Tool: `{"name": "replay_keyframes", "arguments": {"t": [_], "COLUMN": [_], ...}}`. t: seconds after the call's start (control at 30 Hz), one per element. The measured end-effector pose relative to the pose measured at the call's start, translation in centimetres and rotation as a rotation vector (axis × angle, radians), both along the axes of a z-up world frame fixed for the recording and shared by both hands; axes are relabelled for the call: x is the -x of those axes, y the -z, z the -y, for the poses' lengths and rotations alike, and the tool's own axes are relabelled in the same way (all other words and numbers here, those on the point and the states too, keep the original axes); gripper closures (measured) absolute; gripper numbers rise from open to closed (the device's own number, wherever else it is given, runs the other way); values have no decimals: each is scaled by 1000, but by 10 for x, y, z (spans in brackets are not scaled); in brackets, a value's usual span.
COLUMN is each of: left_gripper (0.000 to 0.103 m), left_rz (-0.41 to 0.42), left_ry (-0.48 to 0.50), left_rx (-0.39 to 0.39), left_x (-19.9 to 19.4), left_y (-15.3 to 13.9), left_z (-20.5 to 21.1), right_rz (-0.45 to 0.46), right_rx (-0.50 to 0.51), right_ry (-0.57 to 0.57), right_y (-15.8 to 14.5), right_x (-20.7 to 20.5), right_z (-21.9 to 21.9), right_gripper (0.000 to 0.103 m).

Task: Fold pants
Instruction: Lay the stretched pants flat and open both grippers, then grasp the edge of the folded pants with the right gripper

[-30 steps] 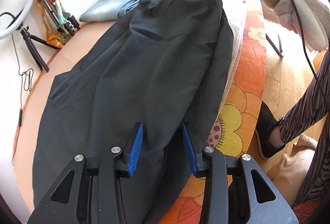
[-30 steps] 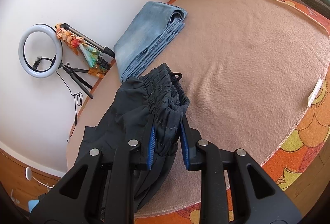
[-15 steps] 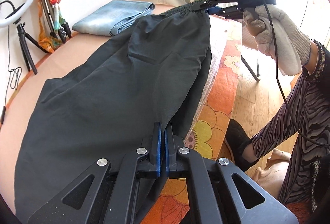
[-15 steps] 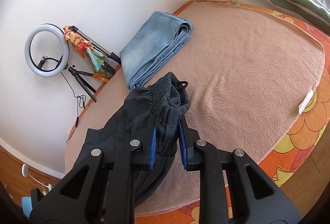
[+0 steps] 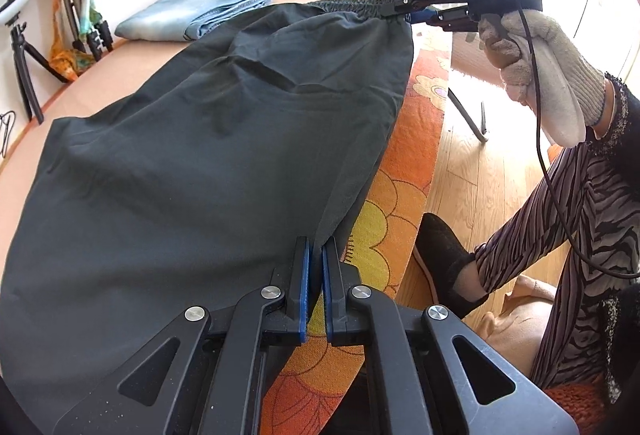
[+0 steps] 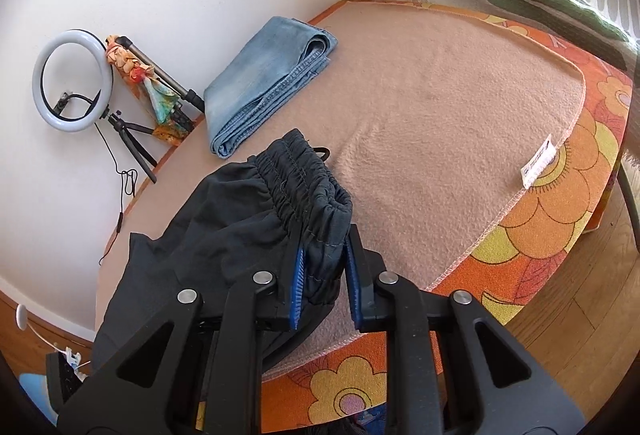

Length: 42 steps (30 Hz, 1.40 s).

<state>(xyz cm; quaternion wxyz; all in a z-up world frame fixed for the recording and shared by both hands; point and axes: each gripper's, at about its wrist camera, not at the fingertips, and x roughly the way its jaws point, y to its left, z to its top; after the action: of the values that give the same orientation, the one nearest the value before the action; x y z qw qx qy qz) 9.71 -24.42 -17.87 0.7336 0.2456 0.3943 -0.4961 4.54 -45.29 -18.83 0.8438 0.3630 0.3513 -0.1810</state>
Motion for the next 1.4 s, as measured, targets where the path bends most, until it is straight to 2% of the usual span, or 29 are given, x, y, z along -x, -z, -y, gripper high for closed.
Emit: {"name": "replay_keyframes", "arguments": {"t": [0.07, 0.13, 0.2, 0.3, 0.43, 0.53, 0.63, 0.7, 0.8, 0.87, 0.97, 1.07, 1.13, 1.27, 1.4], "left_gripper": [95, 87, 85, 75, 74, 69, 68, 68, 68, 68, 68, 67, 62, 61, 61], "left_rz": [-11, -14, -17, -25, -58, -52, -36, -28, -22, -20, -7, -8, -4, -17, -30], "left_ry": [-8, -22, -36, -76, -150, -221, -302, -361, -449, -511, -604, -684, -745, -847, -955], "left_rx": [2, -2, 2, 11, 84, 134, 177, 190, 207, 223, 234, 251, 269, 293, 304], "left_x": [0, 0, 1, 2, -3, -7, -12, -19, -31, -39, -48, -55, -58, -62, -62], "left_y": [-1, -3, -6, -13, -32, -47, -58, -63, -67, -69, -71, -70, -69, -60, -49], "left_z": [-1, -2, -8, -21, -52, -76, -104, -124, -156, -177, -207, -237, -257, -296, -335], "right_rz": [-44, -53, -75, -80, -35, -20, 15, 31, 57, 68, 77, 93, 100, 83, 25], "right_rx": [2, -3, 6, 53, 120, 215, 250, 268, 190, 196, 221, 184, 155, 167, 132], "right_ry": [5, 5, 15, 56, 77, 77, 42, 3, -69, -123, -223, -324, -416, -607, -733], "right_y": [9, 11, 8, -4, -26, -44, -58, -63, -68, -75, -83, -85, -85, -79, -50], "right_x": [-3, -1, 1, 12, 22, 17, 7, -5, -34, -55, -89, -125, -153, -212, -263], "right_z": [0, 2, 4, 4, -2, -13, -25, -35, -45, -59, -80, -97, -112, -152, -184], "right_gripper": [83, 81, 73, 64, 63, 63, 63, 63, 63, 63, 63, 63, 59, 54, 54]}}
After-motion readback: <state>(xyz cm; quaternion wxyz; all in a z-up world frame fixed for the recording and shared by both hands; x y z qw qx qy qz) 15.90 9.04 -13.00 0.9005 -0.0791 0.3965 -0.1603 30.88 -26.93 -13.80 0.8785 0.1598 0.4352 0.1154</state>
